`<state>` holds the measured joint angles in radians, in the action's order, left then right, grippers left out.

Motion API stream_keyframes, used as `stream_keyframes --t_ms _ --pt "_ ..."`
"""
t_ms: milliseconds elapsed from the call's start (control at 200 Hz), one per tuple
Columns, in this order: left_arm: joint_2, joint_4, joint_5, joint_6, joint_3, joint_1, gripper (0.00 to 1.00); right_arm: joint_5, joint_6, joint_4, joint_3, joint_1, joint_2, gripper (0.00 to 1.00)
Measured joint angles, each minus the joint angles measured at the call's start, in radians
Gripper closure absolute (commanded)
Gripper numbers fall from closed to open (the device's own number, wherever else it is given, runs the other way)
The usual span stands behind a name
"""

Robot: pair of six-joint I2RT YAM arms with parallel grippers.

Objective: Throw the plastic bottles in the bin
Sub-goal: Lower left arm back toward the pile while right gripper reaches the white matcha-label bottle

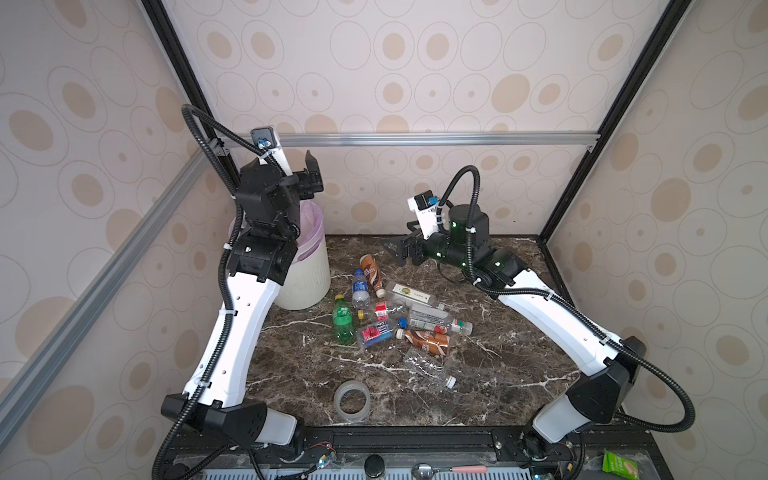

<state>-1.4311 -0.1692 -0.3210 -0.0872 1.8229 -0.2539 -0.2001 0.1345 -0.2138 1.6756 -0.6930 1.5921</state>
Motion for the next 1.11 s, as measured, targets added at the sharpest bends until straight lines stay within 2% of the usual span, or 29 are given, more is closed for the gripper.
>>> stream_keyframes --t_ms 225,395,690,900,1105 --pt "-0.003 0.0 0.074 -0.065 -0.108 -0.056 0.01 0.039 -0.001 -0.007 -0.087 0.008 -0.029 0.0" --pt "-0.002 0.008 0.137 -0.13 -0.209 -0.111 0.01 0.074 0.001 -0.026 -0.211 0.043 -0.112 0.0" --pt "0.045 0.107 0.301 -0.311 -0.519 -0.199 0.01 0.152 0.021 -0.083 -0.467 0.12 -0.222 0.0" --pt "0.098 0.222 0.41 -0.468 -0.781 -0.216 0.01 0.174 0.033 -0.109 -0.576 0.138 -0.183 0.0" --pt "0.115 0.259 0.478 -0.552 -0.88 -0.217 0.01 0.171 0.032 -0.093 -0.529 0.139 -0.018 0.02"
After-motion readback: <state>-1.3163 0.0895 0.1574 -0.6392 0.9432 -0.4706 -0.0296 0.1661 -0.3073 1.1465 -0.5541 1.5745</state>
